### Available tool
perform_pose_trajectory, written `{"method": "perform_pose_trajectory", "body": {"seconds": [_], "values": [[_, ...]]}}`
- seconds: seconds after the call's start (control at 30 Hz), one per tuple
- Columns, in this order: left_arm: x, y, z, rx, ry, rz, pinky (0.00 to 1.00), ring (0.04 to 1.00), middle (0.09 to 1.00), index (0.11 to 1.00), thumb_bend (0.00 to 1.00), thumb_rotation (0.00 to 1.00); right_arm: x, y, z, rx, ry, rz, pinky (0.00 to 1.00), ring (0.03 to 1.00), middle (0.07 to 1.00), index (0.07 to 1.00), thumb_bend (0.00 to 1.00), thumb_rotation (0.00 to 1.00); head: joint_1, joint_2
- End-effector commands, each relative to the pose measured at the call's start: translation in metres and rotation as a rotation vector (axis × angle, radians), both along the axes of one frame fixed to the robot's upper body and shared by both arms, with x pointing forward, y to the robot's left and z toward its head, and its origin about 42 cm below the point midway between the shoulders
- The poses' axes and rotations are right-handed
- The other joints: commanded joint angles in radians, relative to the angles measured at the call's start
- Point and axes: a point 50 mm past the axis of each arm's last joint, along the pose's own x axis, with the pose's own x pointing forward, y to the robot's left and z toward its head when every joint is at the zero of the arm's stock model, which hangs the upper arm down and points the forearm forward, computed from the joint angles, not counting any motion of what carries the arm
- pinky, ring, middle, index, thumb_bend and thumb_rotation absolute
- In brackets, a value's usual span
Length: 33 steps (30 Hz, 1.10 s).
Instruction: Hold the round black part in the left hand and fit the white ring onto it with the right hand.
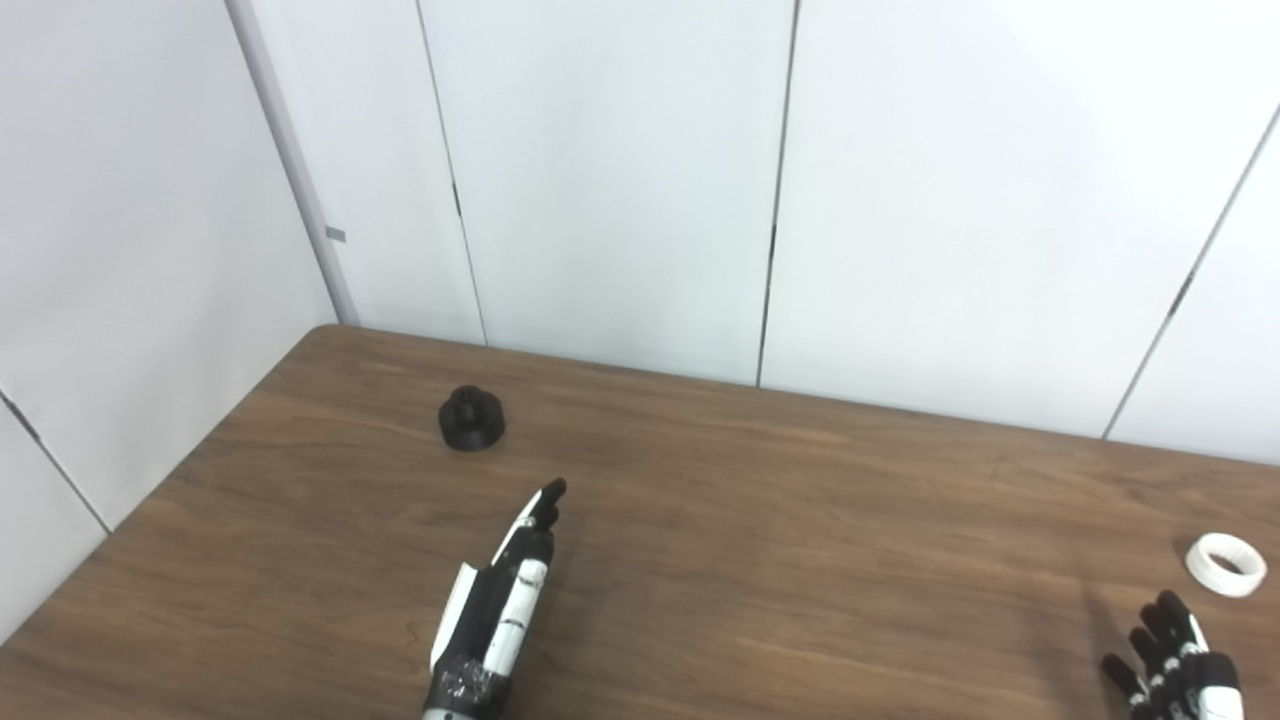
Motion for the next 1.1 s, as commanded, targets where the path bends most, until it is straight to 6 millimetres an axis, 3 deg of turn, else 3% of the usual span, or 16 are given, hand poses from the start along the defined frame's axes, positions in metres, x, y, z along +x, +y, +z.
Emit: {"method": "perform_pose_trajectory", "body": {"seconds": [0.0, 0.13, 0.27, 0.33, 0.47, 0.7, 1.07], "values": [[-0.008, -0.009, -0.013, 0.01, 0.058, 0.032, 1.0, 1.0, 0.994, 0.971, 0.6, 0.77, 0.001, 0.001, 0.002, 0.003, 0.007, 0.001, 1.0, 1.0, 1.0, 1.0, 0.58, 1.0, -0.002, 0.002], [-0.009, -0.006, 0.0, 0.07, 0.055, 0.084, 1.0, 0.984, 0.966, 0.957, 0.78, 0.51, 0.0, 0.003, 0.002, -0.007, 0.003, -0.002, 1.0, 1.0, 1.0, 1.0, 0.58, 1.0, -0.007, 0.008], [-0.005, 0.005, 0.026, 0.174, 0.047, 0.136, 1.0, 0.975, 0.951, 0.938, 0.89, 0.39, -0.001, 0.003, 0.002, -0.012, 0.008, -0.006, 1.0, 1.0, 1.0, 1.0, 0.58, 1.0, -0.011, 0.012], [-0.003, 0.014, 0.037, 0.225, 0.044, 0.161, 0.94, 0.948, 0.934, 0.919, 0.95, 0.34, -0.001, 0.004, 0.002, -0.01, 0.007, -0.004, 1.0, 1.0, 1.0, 1.0, 0.6, 1.0, -0.011, 0.013], [0.006, 0.033, 0.058, 0.385, 0.026, 0.256, 0.87, 0.901, 0.901, 0.889, 0.99, 0.32, -0.001, 0.008, 0.002, -0.005, 0.01, -0.009, 1.0, 1.0, 1.0, 1.0, 0.6, 1.0, -0.013, 0.017], [0.021, 0.061, 0.08, 0.547, 0.045, 0.367, 0.99, 0.976, 0.919, 0.862, 0.98, 0.34, -0.001, 0.014, 0.003, -0.016, 0.018, -0.012, 1.0, 1.0, 1.0, 1.0, 0.59, 1.0, -0.018, 0.015], [0.052, 0.117, 0.093, 0.724, 0.099, 0.476, 1.0, 1.0, 0.954, 0.832, 0.98, 0.37, -0.002, 0.02, 0.012, -0.019, 0.014, -0.027, 1.0, 1.0, 1.0, 1.0, 0.51, 1.0, -0.031, 0.028]]}}
